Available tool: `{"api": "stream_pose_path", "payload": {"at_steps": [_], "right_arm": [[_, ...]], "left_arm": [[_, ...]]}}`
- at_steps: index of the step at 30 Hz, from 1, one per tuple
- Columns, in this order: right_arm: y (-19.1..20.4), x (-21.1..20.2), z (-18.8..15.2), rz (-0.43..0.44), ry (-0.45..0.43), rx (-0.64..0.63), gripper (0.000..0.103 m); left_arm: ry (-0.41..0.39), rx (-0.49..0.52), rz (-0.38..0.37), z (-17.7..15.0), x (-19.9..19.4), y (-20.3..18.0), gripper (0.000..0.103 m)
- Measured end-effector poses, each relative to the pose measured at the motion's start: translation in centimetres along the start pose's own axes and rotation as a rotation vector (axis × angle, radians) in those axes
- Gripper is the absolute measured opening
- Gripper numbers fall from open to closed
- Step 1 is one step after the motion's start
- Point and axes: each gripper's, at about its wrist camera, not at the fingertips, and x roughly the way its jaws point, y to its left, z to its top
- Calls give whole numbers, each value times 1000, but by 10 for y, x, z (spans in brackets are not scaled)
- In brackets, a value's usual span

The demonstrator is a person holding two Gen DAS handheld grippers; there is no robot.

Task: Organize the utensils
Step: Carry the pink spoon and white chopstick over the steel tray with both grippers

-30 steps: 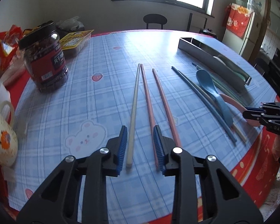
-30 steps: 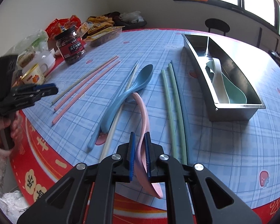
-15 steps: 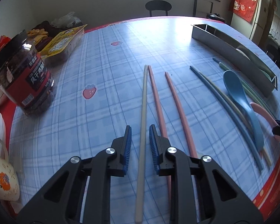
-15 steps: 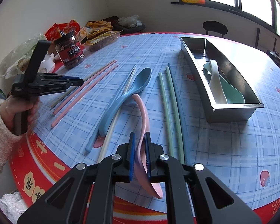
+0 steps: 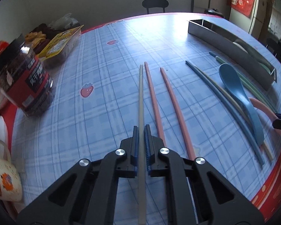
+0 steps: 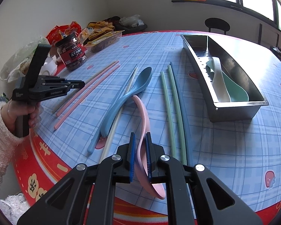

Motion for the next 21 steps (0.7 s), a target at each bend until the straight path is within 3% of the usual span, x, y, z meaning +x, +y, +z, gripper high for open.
{"api": "stream_pose_path", "payload": {"at_steps": [4, 13, 17, 21], "right_arm": [[-1, 0, 0, 11, 1, 10, 11], [-4, 1, 0, 39, 4, 31, 11], [-5, 1, 1, 52, 4, 41, 11], [-6, 0, 0, 68, 0, 50, 10]], "left_arm": [[8, -15, -34, -13, -10, 1, 10], [-17, -18, -21, -46, -30, -8, 10], [-36, -57, -24, -48, -30, -6, 10], [-69, -163, -100, -54, -32, 9, 10]]}}
